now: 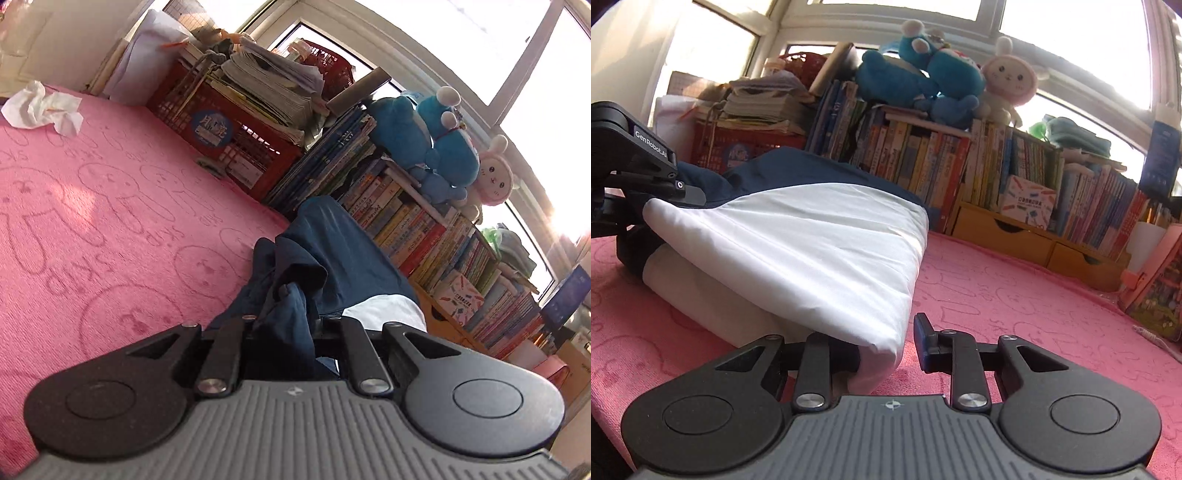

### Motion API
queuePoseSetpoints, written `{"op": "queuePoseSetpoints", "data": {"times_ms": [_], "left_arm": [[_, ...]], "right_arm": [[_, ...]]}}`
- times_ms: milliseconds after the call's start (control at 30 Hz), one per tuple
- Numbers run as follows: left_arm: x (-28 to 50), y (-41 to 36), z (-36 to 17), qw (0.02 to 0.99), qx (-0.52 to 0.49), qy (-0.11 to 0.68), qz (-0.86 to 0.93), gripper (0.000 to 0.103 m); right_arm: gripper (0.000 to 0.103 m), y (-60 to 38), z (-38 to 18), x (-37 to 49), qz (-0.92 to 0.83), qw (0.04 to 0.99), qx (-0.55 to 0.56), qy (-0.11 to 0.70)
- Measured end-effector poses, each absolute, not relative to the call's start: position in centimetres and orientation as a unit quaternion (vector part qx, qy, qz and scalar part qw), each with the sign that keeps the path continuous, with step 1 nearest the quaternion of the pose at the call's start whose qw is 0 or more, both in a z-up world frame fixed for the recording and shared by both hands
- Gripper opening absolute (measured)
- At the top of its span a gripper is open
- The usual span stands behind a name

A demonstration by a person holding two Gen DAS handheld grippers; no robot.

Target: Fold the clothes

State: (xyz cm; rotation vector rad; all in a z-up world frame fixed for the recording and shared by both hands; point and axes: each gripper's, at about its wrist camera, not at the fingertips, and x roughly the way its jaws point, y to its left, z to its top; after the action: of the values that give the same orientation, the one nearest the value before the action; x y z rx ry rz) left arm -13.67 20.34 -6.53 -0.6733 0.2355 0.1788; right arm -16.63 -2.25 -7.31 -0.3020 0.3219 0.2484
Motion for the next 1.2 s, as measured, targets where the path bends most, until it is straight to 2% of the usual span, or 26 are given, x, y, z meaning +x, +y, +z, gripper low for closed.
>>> {"op": "queuePoseSetpoints", "data": {"times_ms": [200,433,500,533,667,733,800,867,933,1033,1200], "left_arm": [[-13.8,20.3,-6.7,0.952,-0.260,0.129,0.098,0.013],[-15.2,21.8,-6.6,0.959,-0.189,0.146,0.151,0.020],[-15.4,21.7,-6.5,0.956,-0.140,0.162,0.199,0.018],[-15.5,21.6,-6.4,0.952,-0.109,0.171,0.228,0.010],[-17.6,21.8,-4.8,0.958,-0.065,0.156,0.231,0.012],[-18.9,20.7,-3.1,0.970,-0.028,0.130,0.202,0.020],[-19.8,18.1,-1.8,0.981,0.056,0.114,0.149,0.027],[-20.4,15.3,-1.2,0.982,0.137,0.106,0.079,0.046],[-20.7,12.2,-1.4,0.972,0.210,0.106,-0.001,0.058],[-20.7,8.8,-2.3,0.945,0.296,0.108,-0.084,0.060],[-19.0,6.7,-4.1,0.919,0.355,0.115,-0.127,0.060]], "right_arm": [[0.022,-1.7,-7.5,-16.9,0.135,0.965,-0.164,0.151],[0.021,-1.5,-7.5,-17.1,0.145,0.964,-0.169,0.146],[0.019,-1.4,-7.5,-17.2,0.146,0.964,-0.172,0.142],[0.018,-1.4,-7.5,-17.2,0.144,0.964,-0.169,0.143],[0.018,-2.1,-7.2,-16.7,0.148,0.967,-0.141,0.154],[0.018,-2.1,-7.2,-16.7,0.148,0.967,-0.141,0.153],[0.018,-2.1,-7.2,-16.7,0.149,0.967,-0.139,0.152],[0.018,-2.3,-7.2,-16.7,0.150,0.968,-0.134,0.153],[0.018,-2.4,-7.1,-16.7,0.152,0.968,-0.128,0.153],[0.018,-2.6,-7.0,-16.6,0.153,0.969,-0.120,0.153],[0.018,-3.1,-6.8,-16.7,0.159,0.971,-0.101,0.148]]}}
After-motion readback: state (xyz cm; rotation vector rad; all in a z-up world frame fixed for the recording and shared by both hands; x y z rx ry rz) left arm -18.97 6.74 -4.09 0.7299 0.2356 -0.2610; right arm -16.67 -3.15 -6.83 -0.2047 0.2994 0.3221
